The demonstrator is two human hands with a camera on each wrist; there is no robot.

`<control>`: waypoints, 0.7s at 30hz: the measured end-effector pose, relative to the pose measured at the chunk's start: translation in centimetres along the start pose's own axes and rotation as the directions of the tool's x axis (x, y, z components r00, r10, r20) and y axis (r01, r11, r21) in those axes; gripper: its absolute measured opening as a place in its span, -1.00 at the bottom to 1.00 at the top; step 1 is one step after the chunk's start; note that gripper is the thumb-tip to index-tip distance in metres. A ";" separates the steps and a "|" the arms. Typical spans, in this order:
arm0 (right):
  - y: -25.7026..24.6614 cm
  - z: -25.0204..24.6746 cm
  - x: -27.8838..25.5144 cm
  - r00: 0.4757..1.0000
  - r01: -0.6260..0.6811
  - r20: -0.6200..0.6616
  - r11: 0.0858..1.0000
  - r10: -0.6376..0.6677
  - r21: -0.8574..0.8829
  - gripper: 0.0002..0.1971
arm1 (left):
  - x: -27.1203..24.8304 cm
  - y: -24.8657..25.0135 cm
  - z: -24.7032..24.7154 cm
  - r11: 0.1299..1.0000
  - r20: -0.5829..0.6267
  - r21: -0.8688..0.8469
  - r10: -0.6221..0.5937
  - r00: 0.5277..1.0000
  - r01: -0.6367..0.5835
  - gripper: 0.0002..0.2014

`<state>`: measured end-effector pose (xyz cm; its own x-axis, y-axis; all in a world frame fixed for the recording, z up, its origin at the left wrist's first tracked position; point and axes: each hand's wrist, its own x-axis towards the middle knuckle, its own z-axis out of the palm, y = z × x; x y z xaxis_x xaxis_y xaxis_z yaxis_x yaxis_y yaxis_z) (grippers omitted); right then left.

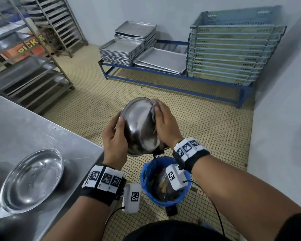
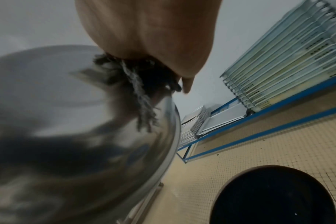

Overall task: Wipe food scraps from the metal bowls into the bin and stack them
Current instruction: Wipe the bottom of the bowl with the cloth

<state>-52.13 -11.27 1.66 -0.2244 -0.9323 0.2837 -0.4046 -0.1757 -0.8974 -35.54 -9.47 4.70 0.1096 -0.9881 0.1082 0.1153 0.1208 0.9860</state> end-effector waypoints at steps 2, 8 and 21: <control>0.1 -1.2 1.2 0.984 -0.175 0.056 0.976 0.169 0.130 -0.53 | -0.1 0.7 -0.1 0.999 0.011 -0.048 0.012 1.000 -0.011 -0.74; -1.4 -2.9 3.5 0.995 -0.098 0.056 0.975 0.088 0.201 -0.47 | 0.6 1.3 -1.1 1.000 0.024 0.016 0.026 0.999 -0.026 -0.74; -1.2 -2.0 2.0 0.989 0.147 -0.008 0.989 -0.148 -0.029 -0.52 | 4.5 4.1 -2.6 0.913 0.420 0.365 0.012 0.907 -0.182 -0.11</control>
<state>-53.87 -12.32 4.00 -0.1692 -0.8936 0.4158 -0.4589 -0.3019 -0.8356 -31.98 -13.15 8.91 -0.3143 -0.9351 0.1639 -0.2750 0.2549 0.9271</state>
